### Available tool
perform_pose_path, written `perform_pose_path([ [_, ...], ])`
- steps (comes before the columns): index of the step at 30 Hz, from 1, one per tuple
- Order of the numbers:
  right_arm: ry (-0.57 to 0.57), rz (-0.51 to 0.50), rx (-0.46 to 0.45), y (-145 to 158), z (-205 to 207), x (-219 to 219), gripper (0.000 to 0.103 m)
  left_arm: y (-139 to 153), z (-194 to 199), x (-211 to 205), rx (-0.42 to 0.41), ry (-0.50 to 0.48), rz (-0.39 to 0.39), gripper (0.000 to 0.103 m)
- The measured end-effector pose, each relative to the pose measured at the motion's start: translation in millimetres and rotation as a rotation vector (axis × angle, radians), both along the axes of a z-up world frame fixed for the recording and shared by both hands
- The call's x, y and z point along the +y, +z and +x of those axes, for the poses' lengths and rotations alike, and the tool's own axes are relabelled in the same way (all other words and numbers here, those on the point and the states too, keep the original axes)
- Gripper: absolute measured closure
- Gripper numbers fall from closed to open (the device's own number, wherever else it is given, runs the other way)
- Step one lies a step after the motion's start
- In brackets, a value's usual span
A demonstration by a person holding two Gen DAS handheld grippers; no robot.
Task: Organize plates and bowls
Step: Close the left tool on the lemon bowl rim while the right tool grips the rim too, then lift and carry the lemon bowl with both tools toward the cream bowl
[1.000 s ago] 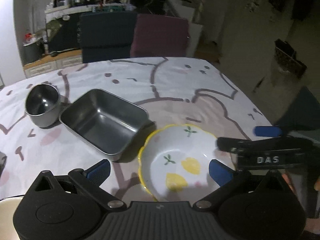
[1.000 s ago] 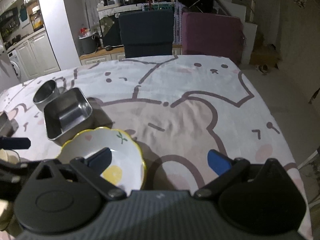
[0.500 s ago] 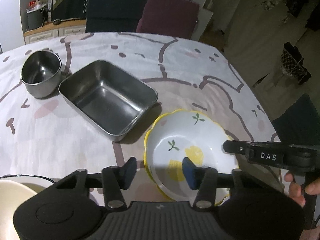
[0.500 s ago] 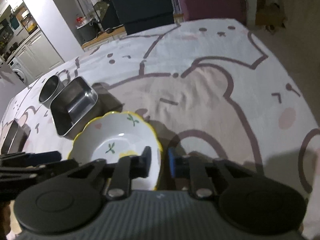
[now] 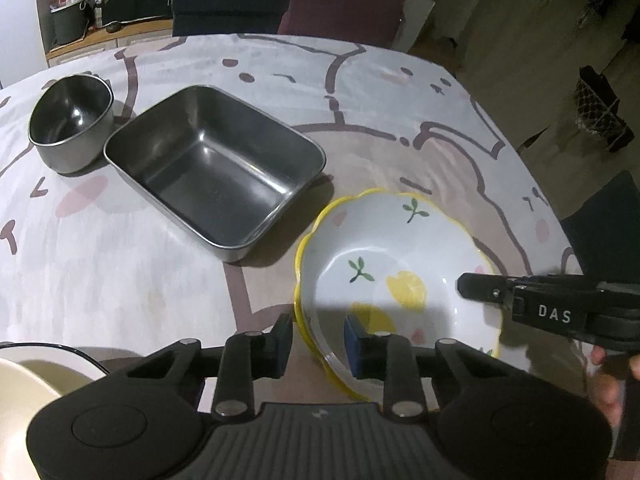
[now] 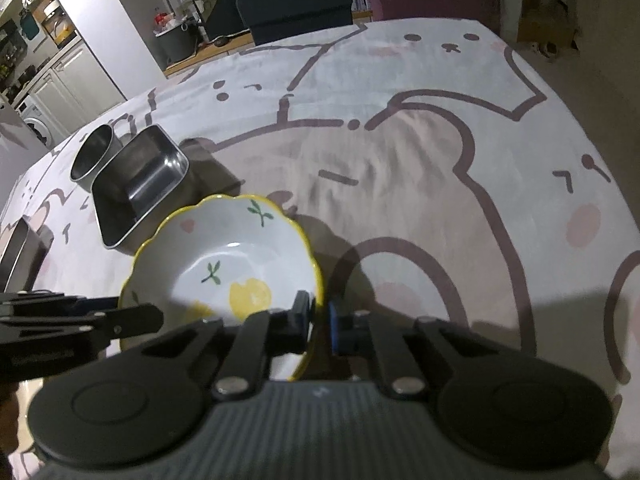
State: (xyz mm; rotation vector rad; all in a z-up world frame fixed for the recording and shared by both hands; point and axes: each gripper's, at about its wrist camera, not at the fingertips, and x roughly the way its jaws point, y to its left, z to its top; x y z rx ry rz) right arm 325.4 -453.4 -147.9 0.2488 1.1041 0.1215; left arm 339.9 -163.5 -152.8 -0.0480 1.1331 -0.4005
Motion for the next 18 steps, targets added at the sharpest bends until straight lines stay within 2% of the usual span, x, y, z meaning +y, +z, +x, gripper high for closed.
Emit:
perform_pose_path([
  [2,0.007,-0.007,0.004,-0.5,0.6,1.4,0.091,-3.5,1.4,-1.1,0.008,-0.001,0.008,0.079],
  [7,0.018,-0.025,0.008,-3.3,3.8,6.1,0.091,-8.7,6.1,2.0,0.011,0.013,0.014,0.079],
  [18,0.017,-0.005,0.019,-11.2,8.2,6.5,0.091,-12.2,17.0,9.2,0.023,0.042,-0.034,0.078],
])
